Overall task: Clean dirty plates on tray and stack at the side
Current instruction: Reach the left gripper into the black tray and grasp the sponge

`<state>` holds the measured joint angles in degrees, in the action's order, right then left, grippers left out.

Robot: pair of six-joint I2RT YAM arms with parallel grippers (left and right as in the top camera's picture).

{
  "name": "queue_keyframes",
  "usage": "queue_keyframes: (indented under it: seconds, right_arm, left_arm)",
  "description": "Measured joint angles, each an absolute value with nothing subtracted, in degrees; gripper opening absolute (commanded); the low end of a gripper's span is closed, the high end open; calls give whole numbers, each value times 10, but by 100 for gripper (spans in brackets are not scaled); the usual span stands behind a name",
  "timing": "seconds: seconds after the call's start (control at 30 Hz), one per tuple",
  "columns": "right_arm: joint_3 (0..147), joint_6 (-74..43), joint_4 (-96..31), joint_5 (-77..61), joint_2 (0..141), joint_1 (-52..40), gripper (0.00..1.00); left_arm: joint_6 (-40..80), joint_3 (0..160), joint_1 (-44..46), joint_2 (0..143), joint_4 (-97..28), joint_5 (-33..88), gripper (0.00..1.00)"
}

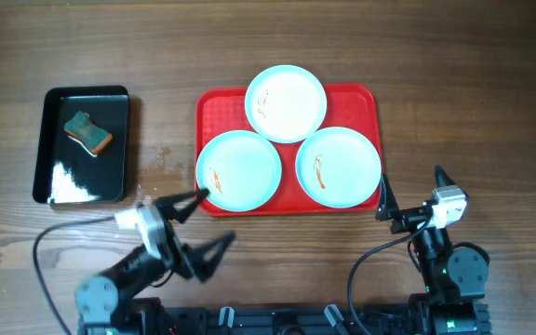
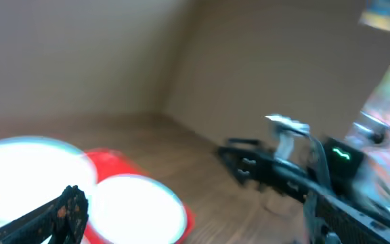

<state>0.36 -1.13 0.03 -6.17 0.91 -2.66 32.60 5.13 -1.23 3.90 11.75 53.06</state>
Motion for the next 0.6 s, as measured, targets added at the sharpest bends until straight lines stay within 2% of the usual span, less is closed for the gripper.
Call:
queue_keyframes:
  seconds: [0.07,0.2,0.3,0.43,0.6]
  right_arm:
    - [4,-11,0,-62,9,-27,100]
    - [4,-11,0,-61,9,-25,100]
    - [4,-11,0,-61,9,-25,100]
    - [4,-11,1,-61,9,-25,100]
    - [4,-11,0,-61,9,-25,100]
  left_arm:
    - [301,70,-20,59,80,508,100]
    - [228,197,-45,193,-117,387,100]
    - [182,332,-51,335,-259,252,100]
    - [143,508,-54,516,-380,129,100]
    - [127,640,-54,657,-438,78,100]
